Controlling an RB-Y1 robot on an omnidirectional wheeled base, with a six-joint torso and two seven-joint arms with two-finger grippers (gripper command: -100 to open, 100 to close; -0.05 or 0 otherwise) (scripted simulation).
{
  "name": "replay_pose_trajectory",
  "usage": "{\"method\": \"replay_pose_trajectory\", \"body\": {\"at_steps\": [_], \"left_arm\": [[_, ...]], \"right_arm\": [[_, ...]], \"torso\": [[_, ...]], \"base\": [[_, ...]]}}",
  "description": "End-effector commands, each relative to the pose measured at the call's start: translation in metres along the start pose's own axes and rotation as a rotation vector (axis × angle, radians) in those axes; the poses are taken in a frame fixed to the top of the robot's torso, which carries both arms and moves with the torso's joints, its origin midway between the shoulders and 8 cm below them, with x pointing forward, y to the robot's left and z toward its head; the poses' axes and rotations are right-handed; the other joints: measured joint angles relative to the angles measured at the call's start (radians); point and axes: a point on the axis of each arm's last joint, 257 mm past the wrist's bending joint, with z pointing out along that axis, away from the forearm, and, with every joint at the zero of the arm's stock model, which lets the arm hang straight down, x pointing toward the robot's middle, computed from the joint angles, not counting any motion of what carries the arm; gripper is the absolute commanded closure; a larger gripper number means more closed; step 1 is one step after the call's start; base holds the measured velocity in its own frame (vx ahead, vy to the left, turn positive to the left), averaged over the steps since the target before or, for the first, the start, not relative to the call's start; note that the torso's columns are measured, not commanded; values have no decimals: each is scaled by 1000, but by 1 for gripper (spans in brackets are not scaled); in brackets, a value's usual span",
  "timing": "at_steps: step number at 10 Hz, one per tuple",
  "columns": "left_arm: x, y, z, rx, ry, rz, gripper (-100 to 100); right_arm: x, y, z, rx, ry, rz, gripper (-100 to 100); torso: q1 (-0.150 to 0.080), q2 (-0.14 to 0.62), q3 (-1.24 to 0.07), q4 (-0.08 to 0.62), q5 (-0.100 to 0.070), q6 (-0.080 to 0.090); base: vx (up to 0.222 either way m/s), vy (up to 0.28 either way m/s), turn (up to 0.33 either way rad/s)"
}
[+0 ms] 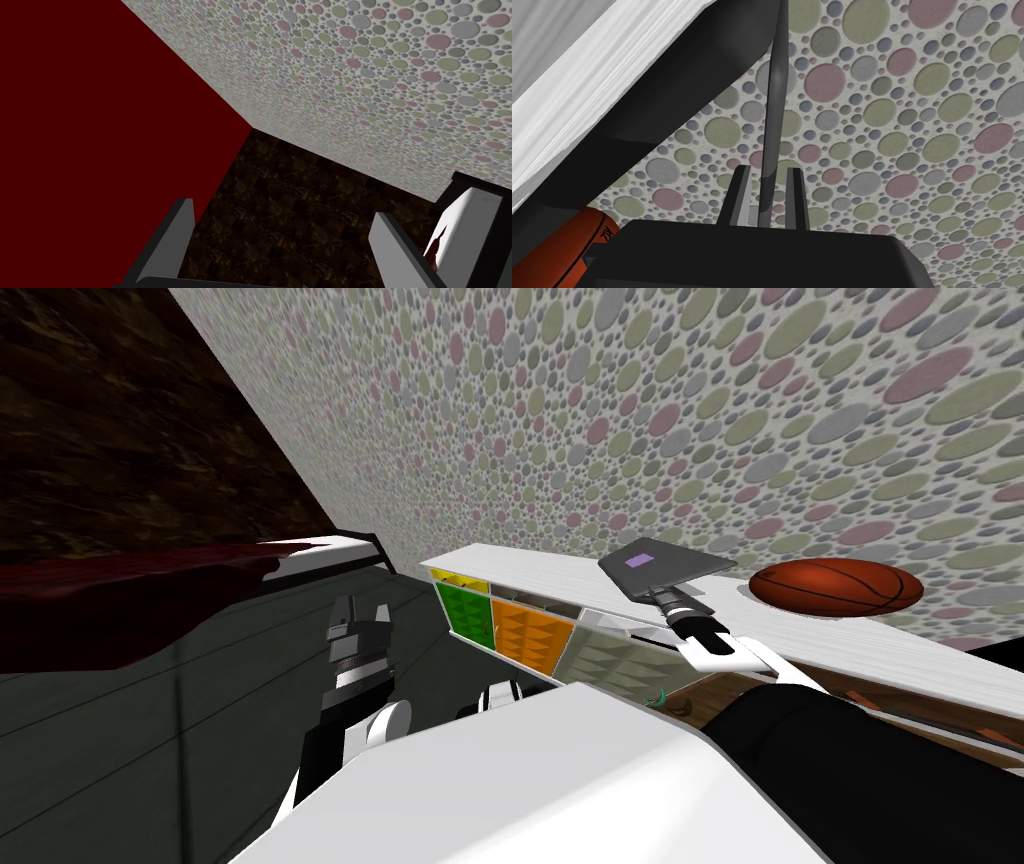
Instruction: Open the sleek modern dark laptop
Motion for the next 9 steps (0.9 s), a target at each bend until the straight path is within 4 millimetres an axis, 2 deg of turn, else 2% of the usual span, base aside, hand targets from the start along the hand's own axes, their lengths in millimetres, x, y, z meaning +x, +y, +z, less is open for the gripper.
{"method": "replay_pose_trajectory", "body": {"at_steps": [1,2,4,9], "left_arm": [[0,0,0,0,0,0,0],[0,0,0,0,0,0,0],[0,0,0,0,0,0,0],[0,0,0,0,0,0,0]], "right_arm": [[6,-5,2,3,-1,41,100],[-7,5,2,-3,-8,43,-100],[-24,19,2,-6,-11,38,-100],[-45,45,0,-13,-9,29,-100]], "torso": [[-1,-1,0,-1,-1,0],[1,-1,-2,2,5,0],[6,1,-2,5,11,1],[17,7,1,9,21,0]], "base": [[-20,0,1],[-4,8,-8],[8,10,1],[8,5,-3]]}}
